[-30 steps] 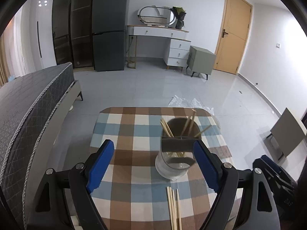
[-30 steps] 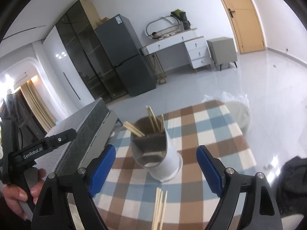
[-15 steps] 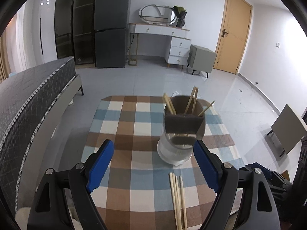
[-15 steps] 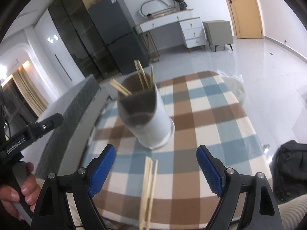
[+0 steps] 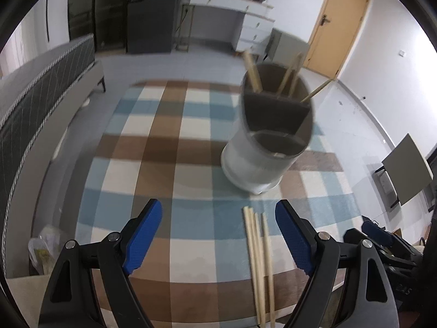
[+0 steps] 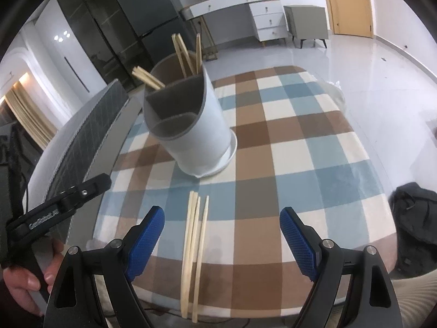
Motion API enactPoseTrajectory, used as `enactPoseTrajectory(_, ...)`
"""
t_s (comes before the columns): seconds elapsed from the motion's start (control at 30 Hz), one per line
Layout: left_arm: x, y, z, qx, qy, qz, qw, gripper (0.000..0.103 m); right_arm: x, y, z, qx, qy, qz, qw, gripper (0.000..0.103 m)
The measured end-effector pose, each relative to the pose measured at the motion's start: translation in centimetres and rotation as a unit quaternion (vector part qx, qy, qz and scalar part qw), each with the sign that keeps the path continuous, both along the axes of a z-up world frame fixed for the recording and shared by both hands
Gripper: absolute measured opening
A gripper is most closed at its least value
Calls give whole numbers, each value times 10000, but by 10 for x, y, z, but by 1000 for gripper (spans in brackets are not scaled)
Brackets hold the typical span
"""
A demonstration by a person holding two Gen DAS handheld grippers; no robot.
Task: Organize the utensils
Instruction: 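Lower both tools to the remaining chopsticks and close the right tool on one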
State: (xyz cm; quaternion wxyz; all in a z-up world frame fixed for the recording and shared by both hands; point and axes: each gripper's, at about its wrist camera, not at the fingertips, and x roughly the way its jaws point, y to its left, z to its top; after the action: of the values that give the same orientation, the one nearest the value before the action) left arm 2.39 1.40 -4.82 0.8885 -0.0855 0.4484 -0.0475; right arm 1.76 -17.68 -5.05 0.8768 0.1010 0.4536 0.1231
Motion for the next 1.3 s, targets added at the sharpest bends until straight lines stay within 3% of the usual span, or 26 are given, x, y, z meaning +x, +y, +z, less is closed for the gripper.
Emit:
enactPoseTrajectory(0.23, 7, 11, -13, -206, 505, 313, 9980, 81, 6, 15, -15, -240, 209, 201, 9993, 86)
enactPoseTrajectory(0.3, 10, 14, -15, -343, 607, 372, 9969, 81, 9, 23, -21, -256, 300, 385, 9985, 79)
enactPoseTrajectory(0.5, 21, 22, -17, -654, 794, 443, 9937, 81, 17, 49, -42, -736, 543, 816, 9925, 70)
enactPoseTrajectory(0.67, 26, 31, -14, -824, 852, 469, 9918, 81, 32, 60, -57, -927, 792, 858, 9888, 52)
enactPoseTrajectory(0.87, 31, 47, -19, -1046, 1122, 708, 9856, 81, 47, 70, -74, -1195, 1099, 972, 9819, 41)
enactPoseTrajectory(1.0, 32, 50, -20, -1454, 1217, 694, 9794, 81, 55, 78, -85, -1403, 1279, 1037, 9763, 33)
enactPoseTrajectory(1.1, 31, 46, -16, -1361, 1184, 629, 9816, 81, 61, 78, -84, -1405, 1306, 878, 9775, 26)
enactPoseTrajectory(1.3, 30, 58, -16, -1523, 1249, 855, 9767, 81, 68, 90, -85, -1863, 1231, 922, 9704, 16)
